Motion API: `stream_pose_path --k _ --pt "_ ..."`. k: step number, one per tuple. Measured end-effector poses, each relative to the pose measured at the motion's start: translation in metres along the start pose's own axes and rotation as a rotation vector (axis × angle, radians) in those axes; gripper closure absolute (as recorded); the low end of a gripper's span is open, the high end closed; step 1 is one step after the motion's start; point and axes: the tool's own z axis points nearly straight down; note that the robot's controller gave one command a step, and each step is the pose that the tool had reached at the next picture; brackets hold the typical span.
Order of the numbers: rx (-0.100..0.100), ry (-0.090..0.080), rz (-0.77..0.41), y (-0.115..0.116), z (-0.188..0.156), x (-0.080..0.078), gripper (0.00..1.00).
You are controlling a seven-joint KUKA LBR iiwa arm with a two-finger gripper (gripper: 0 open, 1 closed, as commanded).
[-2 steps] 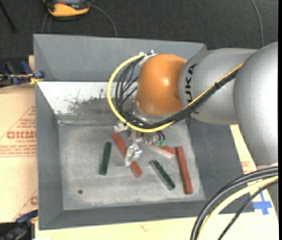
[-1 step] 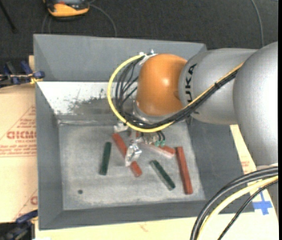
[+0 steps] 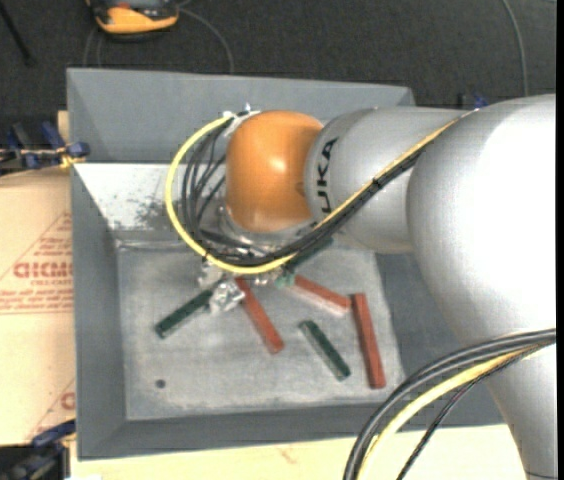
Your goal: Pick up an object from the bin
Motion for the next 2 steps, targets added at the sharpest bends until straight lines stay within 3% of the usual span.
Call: stream_pose_path --k 1,2 --pt "0.000 -0.004 0.001 0.000 0.000 -0.001 1.00" --pt "-0.003 -0.008 -0.060 0.034 -0.191 -0.009 1.00"
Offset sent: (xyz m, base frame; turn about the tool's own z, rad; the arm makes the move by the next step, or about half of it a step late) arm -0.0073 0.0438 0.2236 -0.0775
